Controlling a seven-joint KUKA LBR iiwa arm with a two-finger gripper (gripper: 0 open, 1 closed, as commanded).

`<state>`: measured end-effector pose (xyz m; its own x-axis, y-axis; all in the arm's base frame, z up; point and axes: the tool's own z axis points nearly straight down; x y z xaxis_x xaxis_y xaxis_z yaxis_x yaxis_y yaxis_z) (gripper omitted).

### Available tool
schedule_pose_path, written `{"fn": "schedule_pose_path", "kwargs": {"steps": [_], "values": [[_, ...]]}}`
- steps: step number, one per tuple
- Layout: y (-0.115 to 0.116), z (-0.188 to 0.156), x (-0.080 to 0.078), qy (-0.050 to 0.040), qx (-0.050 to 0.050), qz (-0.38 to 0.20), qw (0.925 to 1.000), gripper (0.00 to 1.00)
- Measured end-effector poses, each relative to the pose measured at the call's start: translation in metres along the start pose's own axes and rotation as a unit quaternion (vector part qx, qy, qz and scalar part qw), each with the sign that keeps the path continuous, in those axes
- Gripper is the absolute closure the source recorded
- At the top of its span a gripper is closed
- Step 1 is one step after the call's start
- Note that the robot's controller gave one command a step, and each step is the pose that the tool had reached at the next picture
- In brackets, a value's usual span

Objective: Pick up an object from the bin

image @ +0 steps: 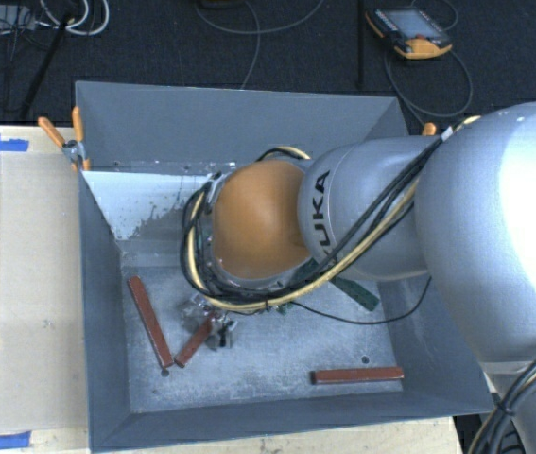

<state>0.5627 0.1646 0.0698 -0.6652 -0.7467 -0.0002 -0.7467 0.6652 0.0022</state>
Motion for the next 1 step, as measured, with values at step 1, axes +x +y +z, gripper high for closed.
{"fn": "schedule_pose_path", "kwargs": {"steps": [1], "values": [[-0.0065,-0.1392,0.0,-0.004,0.003,0.033,0.9995,1.0]]}}
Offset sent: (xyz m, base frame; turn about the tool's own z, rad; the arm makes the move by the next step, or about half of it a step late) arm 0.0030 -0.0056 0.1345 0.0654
